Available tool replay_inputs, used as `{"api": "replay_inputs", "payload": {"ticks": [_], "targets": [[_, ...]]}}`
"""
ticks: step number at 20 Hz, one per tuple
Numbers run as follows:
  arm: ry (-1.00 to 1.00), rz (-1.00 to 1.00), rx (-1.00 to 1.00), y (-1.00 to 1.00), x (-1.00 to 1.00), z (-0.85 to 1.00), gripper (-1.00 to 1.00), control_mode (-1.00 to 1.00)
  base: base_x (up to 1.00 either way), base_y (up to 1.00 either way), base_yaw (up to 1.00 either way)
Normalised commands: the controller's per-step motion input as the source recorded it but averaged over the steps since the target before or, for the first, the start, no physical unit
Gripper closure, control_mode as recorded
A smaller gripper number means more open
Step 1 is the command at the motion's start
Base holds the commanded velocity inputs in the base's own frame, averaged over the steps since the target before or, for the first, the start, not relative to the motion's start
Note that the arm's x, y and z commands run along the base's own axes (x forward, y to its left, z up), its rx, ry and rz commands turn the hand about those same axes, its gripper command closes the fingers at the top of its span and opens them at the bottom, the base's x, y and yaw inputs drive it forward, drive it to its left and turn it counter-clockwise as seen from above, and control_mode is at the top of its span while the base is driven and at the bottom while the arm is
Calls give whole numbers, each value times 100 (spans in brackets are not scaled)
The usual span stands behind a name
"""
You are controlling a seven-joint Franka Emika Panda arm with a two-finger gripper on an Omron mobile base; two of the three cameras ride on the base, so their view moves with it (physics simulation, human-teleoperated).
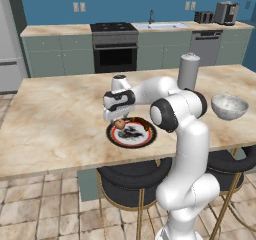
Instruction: Take the fruits from the plate on the dining counter and place two fruits in each bowl.
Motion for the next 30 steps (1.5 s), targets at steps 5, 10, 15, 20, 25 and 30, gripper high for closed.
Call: {"api": "replay_inputs", "payload": {"ticks": [5, 10, 15, 20, 25, 30], "targets": [[4, 0, 0, 0, -10, -26, -100, -100, 0, 0, 0], [0, 0, 0, 0, 2, -24, -100, -100, 0, 0, 0], [0, 0, 0, 0, 5, -16, -100, -100, 0, 0, 0], [0, 0, 0, 0, -10, -10, -100, -100, 0, 0, 0], [0, 0, 0, 0, -16, -17, -100, -100, 0, 0, 0], [0, 0, 0, 0, -27, -12, -100, -100, 0, 0, 0]]}}
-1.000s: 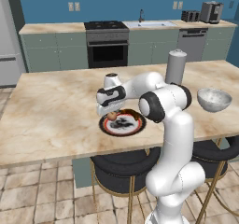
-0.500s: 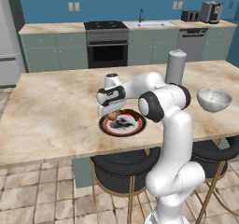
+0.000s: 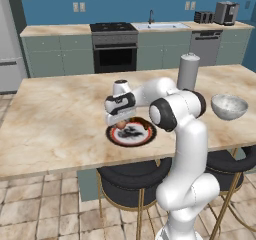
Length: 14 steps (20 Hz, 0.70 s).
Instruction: Take the fruits from the plate on the dining counter and place two fruits in each bowl.
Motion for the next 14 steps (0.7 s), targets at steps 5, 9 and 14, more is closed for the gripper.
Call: {"api": "replay_inputs", "payload": {"ticks": [5, 9, 14], "targets": [[0, 0, 0, 0, -20, -10, -100, -100, 0, 0, 0], [-3, 0, 0, 1, 0, -1, -100, -100, 0, 0, 0], [-11, 0, 0, 0, 4, 0, -100, -100, 0, 0, 0]]}}
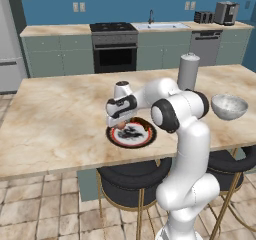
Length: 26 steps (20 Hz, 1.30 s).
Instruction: Take the fruits from the plate on the dining counter and place two fruits in each bowl.
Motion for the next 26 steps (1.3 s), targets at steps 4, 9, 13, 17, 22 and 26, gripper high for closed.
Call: {"api": "replay_inputs", "payload": {"ticks": [4, 9, 13, 17, 22, 26], "targets": [[-9, -1, 0, 0, 1, -5, -100, -100, 0, 0, 0], [-2, -3, 0, 0, 0, -14, -100, -100, 0, 0, 0], [-7, -3, 0, 0, 9, 0, -100, -100, 0, 0, 0], [-2, -4, 0, 0, 13, 0, -100, -100, 0, 0, 0], [0, -3, 0, 4, 13, 0, -100, -100, 0, 0, 0], [0, -1, 0, 16, 13, 0, -100, -100, 0, 0, 0]]}}
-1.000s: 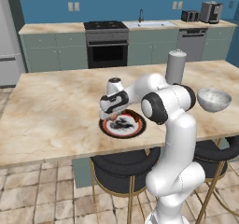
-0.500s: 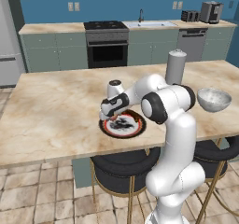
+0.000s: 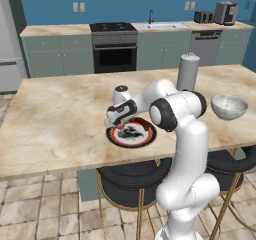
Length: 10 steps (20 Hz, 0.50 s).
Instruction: Take the fruits from the plate on the dining counter and place two fruits in each bowl.
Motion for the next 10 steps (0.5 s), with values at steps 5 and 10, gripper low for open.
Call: {"api": "replay_inputs", "payload": {"ticks": [5, 10], "targets": [[0, 0, 0, 4, 5, 0, -100, -100, 0, 0, 0], [0, 0, 0, 0, 0, 0, -100, -100, 0, 0, 0]]}}
